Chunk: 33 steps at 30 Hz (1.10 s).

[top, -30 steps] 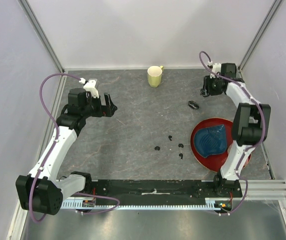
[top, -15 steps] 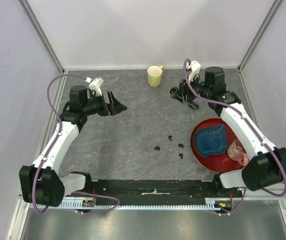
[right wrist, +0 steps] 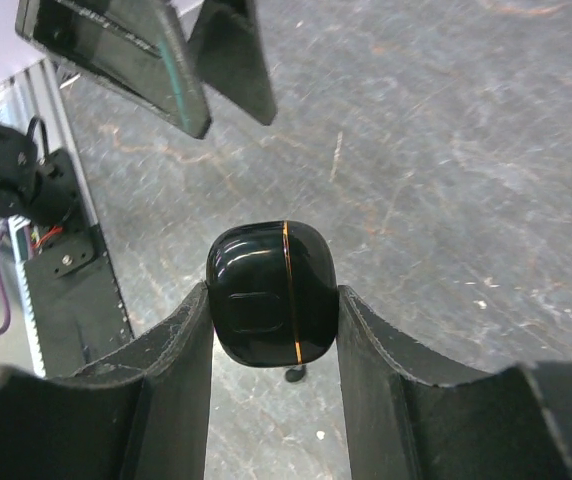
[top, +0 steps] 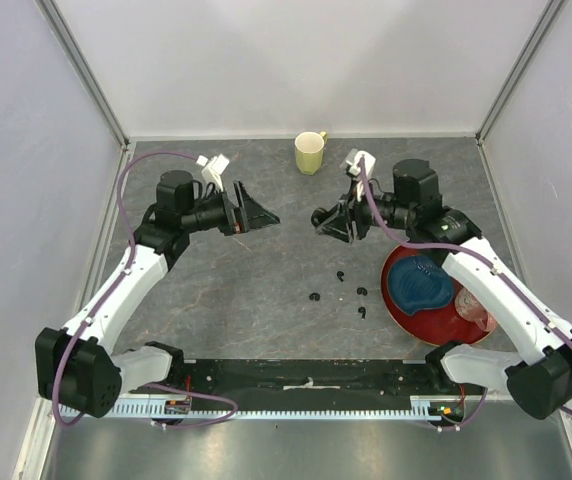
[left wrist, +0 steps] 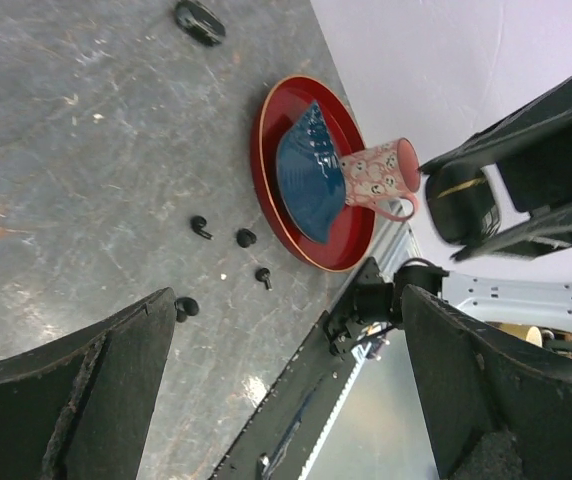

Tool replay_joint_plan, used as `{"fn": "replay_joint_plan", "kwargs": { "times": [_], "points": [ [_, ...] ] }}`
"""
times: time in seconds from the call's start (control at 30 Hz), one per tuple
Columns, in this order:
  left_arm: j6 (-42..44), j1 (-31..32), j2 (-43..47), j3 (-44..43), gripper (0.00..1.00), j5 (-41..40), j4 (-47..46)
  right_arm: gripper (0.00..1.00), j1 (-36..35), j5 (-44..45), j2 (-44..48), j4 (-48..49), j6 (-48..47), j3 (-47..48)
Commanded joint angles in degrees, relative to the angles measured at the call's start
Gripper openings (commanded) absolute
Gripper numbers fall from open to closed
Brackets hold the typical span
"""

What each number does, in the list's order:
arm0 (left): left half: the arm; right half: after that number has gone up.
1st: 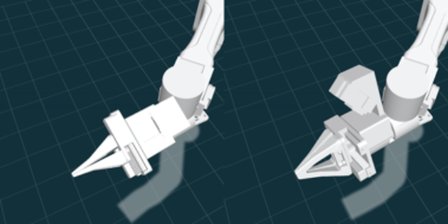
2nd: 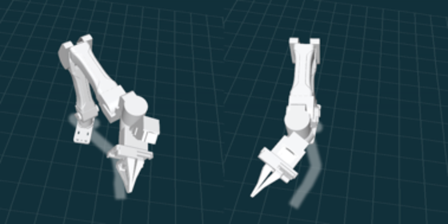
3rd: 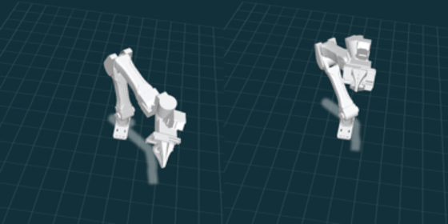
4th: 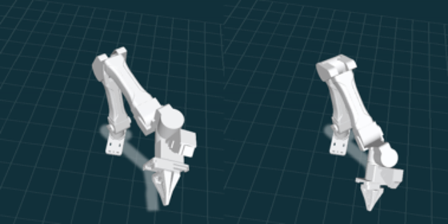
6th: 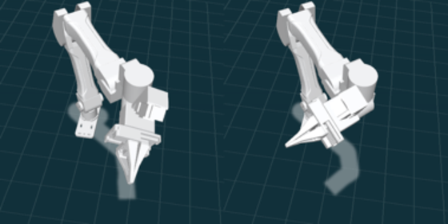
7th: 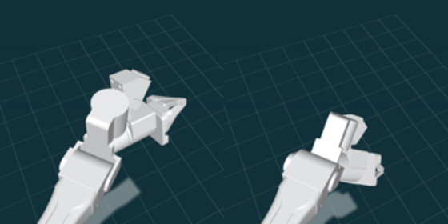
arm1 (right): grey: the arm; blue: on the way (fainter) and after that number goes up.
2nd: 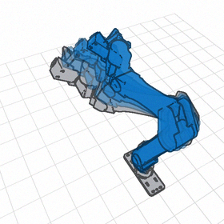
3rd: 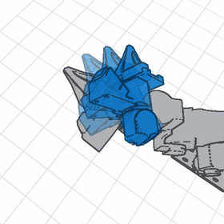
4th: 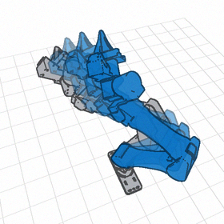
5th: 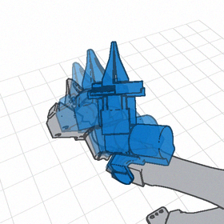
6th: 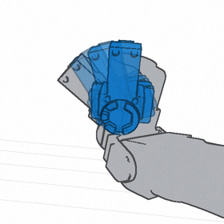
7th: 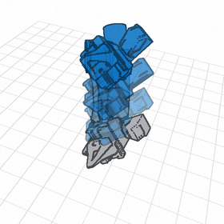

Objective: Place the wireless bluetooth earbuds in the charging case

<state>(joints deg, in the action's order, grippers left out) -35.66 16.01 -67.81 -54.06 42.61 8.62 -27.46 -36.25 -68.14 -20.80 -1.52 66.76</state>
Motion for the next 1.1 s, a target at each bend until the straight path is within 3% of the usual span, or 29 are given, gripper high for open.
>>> {"fn": "replay_joint_plan", "kwargs": {
  "times": [0.0,0.27,0.47,0.6,0.87,1.07],
  "points": [
    [-4.33,1.92,1.89,-2.63,1.0,0.19,-1.94,0.08,-5.22,2.14,-1.73,-2.49,-2.52,1.35],
    [-5.82,3.67,4.0,-1.4,1.0,-0.6,-1.06,0.06,-14.01,11.8,-4.11,-4.43,-4.72,1.44],
    [-8.02,7.8,5.76,1.15,0.98,-3.06,-1.06,0.07,-16.39,15.15,-3.76,-1.97,-4.63,-0.05],
    [-8.99,10.52,5.15,2.38,0.9,-4.11,-1.15,0.06,-17.45,16.03,-3.75,-1.35,-4.63,-0.23],
    [-9.08,13.08,1.99,1.24,0.86,-4.9,-0.8,0.06,-19.55,17.7,-3.76,-1.44,-5.25,-0.67],
    [-9.08,14.22,0.75,1.07,0.76,-5.17,-0.62,0.07,-20.52,18.84,-3.32,-1.44,-5.34,-0.76]
  ]
}}
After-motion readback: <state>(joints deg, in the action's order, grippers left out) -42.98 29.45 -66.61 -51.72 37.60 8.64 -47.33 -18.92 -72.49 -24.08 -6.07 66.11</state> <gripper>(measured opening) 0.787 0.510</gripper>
